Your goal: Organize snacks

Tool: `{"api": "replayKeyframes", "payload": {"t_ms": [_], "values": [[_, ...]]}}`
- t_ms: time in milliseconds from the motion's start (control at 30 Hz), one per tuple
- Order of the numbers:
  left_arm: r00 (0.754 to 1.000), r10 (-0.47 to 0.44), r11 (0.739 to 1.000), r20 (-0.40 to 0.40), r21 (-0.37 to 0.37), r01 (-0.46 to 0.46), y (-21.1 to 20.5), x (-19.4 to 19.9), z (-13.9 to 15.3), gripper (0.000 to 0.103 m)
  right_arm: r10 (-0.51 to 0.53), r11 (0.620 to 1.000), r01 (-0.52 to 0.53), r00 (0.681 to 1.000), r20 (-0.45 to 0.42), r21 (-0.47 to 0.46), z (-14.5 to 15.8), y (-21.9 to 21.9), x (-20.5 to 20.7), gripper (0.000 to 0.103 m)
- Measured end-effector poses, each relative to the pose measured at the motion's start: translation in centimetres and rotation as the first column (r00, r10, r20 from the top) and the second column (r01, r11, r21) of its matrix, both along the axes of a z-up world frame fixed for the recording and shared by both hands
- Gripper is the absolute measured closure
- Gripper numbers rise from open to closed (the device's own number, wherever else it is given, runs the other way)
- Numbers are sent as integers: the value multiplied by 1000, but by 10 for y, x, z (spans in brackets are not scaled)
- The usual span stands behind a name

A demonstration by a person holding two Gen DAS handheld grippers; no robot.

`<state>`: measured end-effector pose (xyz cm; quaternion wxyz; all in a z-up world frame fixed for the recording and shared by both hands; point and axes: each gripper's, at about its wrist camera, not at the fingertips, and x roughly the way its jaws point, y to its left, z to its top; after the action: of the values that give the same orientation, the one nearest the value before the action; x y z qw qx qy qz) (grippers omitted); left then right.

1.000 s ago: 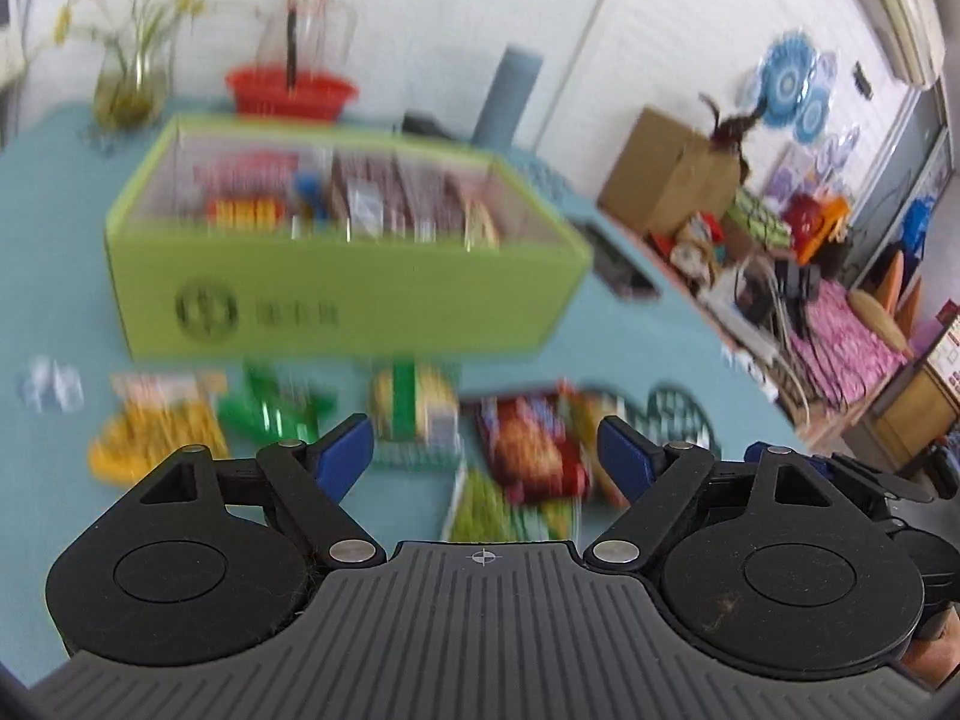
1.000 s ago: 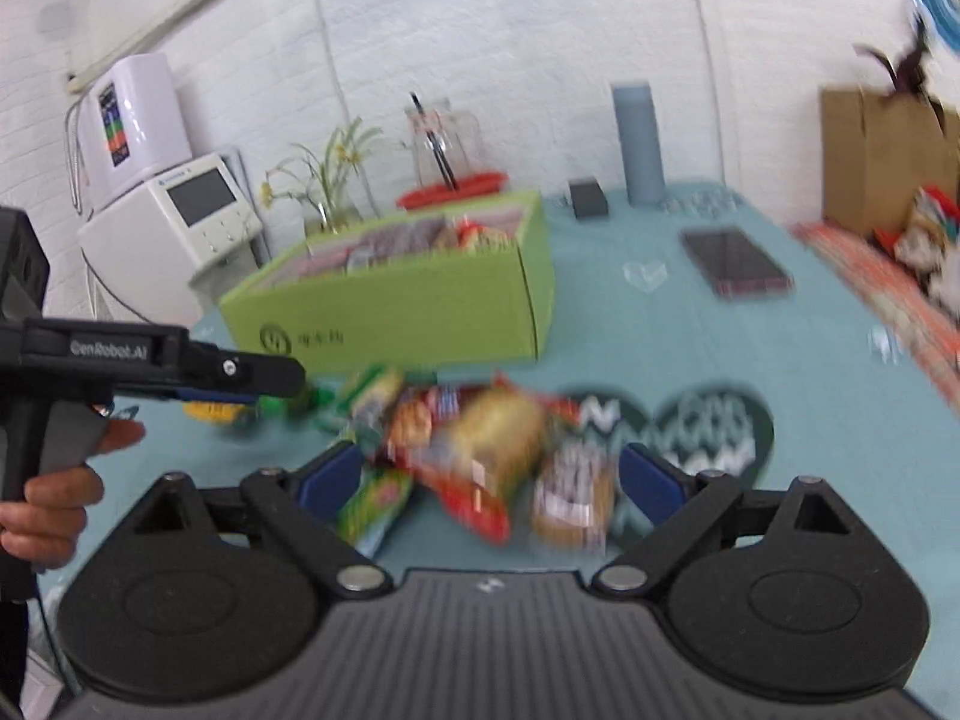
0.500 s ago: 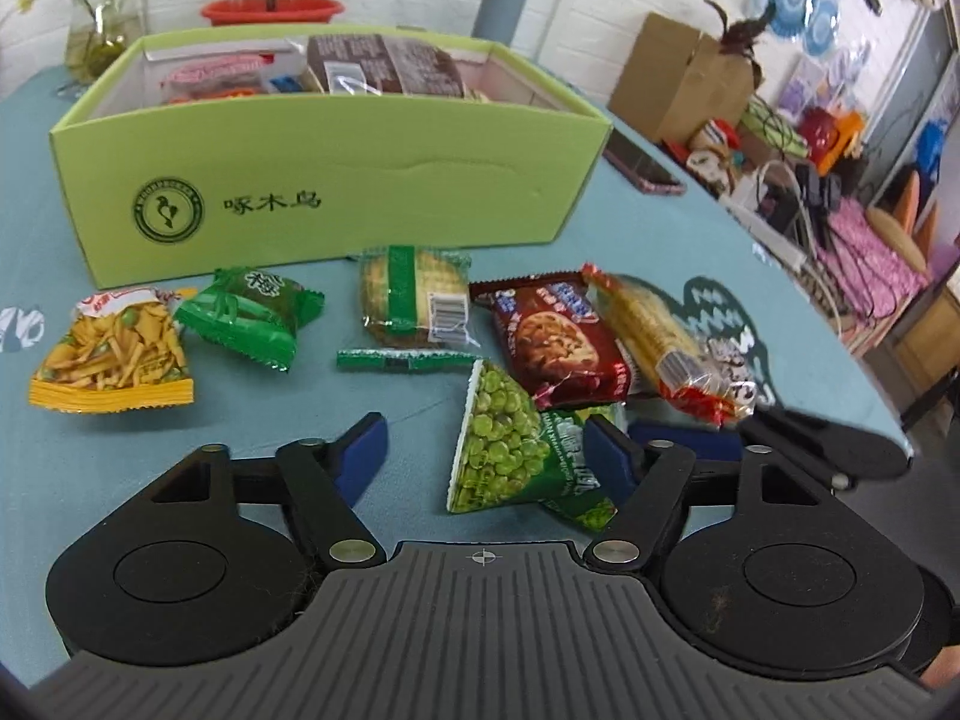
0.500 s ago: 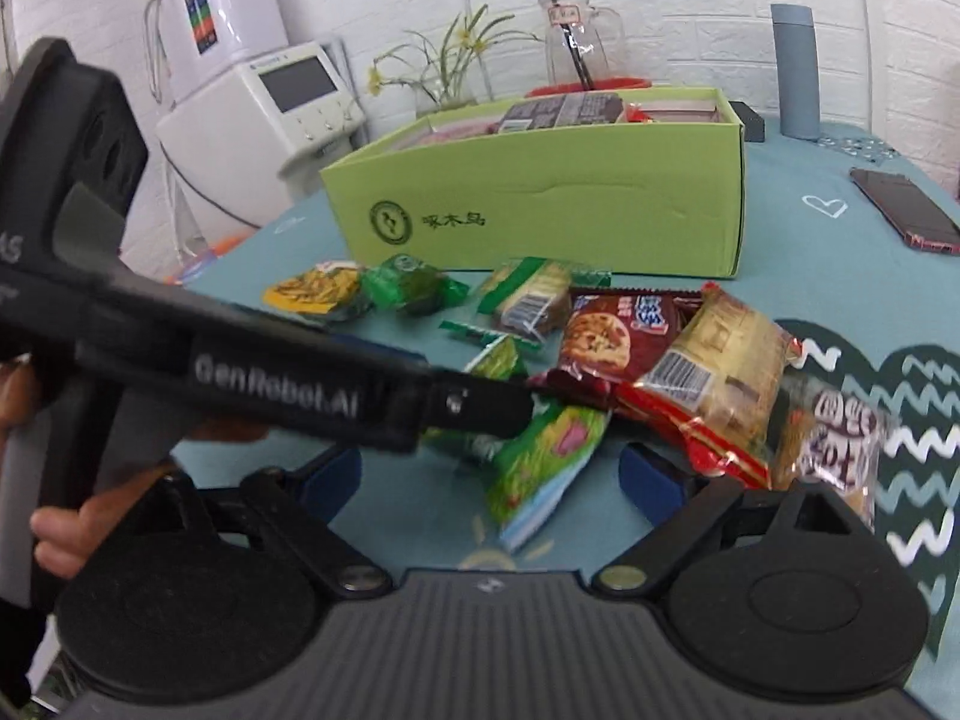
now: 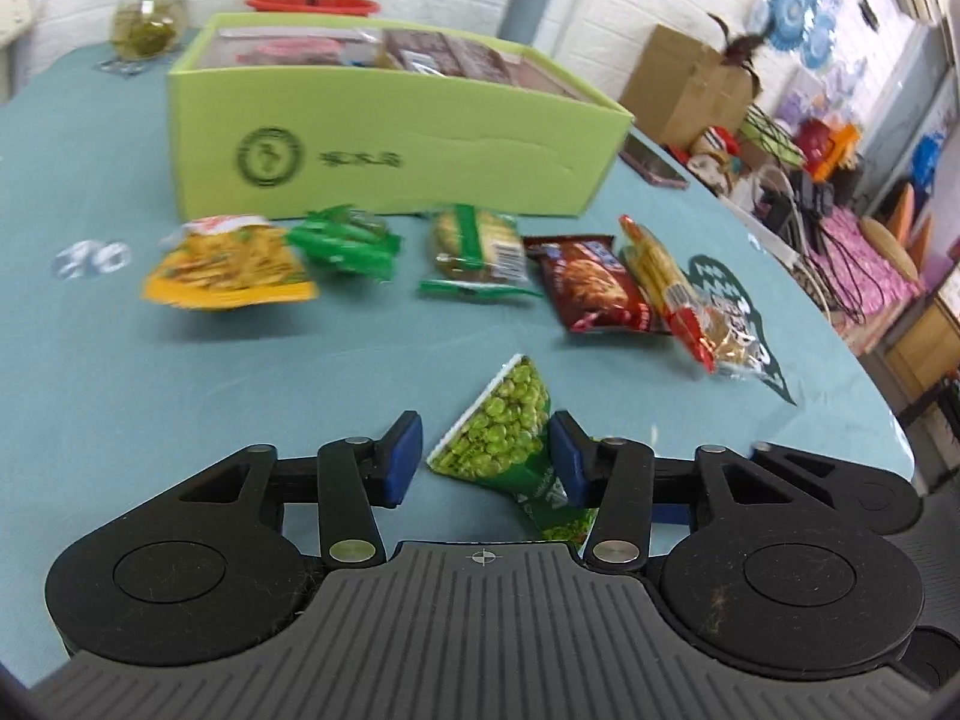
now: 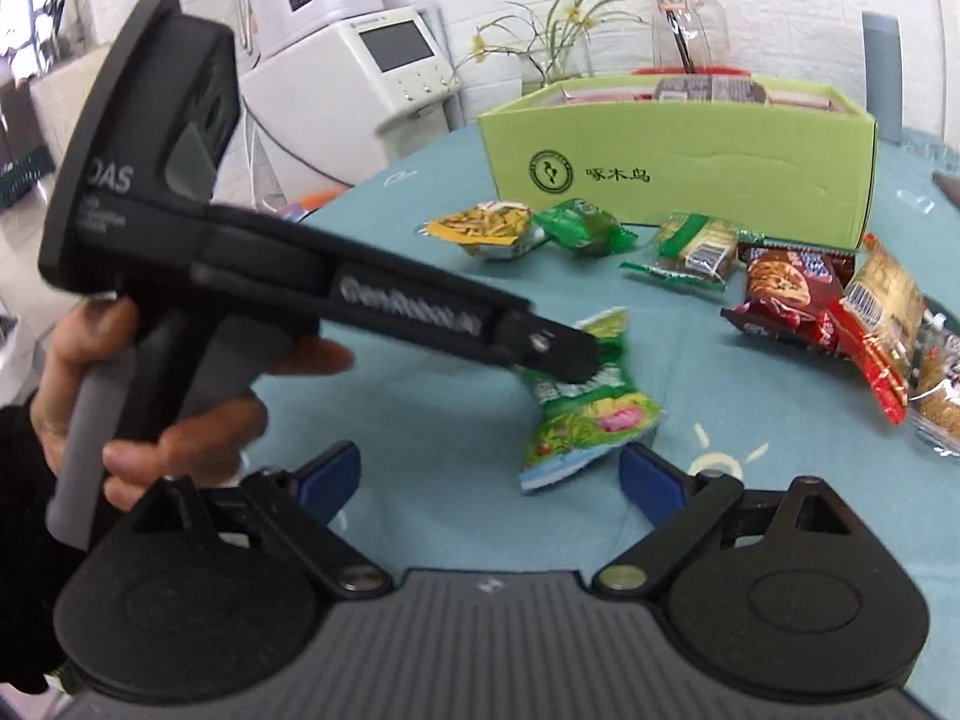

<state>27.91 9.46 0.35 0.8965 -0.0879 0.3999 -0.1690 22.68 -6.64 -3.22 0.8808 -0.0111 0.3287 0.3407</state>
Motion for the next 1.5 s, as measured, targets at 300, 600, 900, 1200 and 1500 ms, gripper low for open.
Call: {"api": "replayKeyframes", "payload": {"t_ms": [300, 600, 900, 1200, 1500], "values": [[995, 79, 979, -59, -181, -88, 27, -26, -1, 59, -25, 994, 35, 995, 100, -99, 6, 13, 20, 9], [993, 81, 980, -88, -176, -95, 24, -24, -7, 61, -37, 994, 47, 994, 105, -94, 5, 13, 13, 10], [999, 31, 995, -37, -88, -35, -2, -20, -11, 98, 18, 995, -10, 997, 80, -103, -3, 24, 23, 41], [995, 51, 995, 87, -87, -43, -6, 20, 45, 101, -4, 1000, 10, 978, 208, -28, 49, 17, 63, 37], [977, 97, 995, 187, -20, -95, 12, 141, 93, 100, 68, 994, -40, 955, 290, -100, 91, 52, 199, 30]]}}
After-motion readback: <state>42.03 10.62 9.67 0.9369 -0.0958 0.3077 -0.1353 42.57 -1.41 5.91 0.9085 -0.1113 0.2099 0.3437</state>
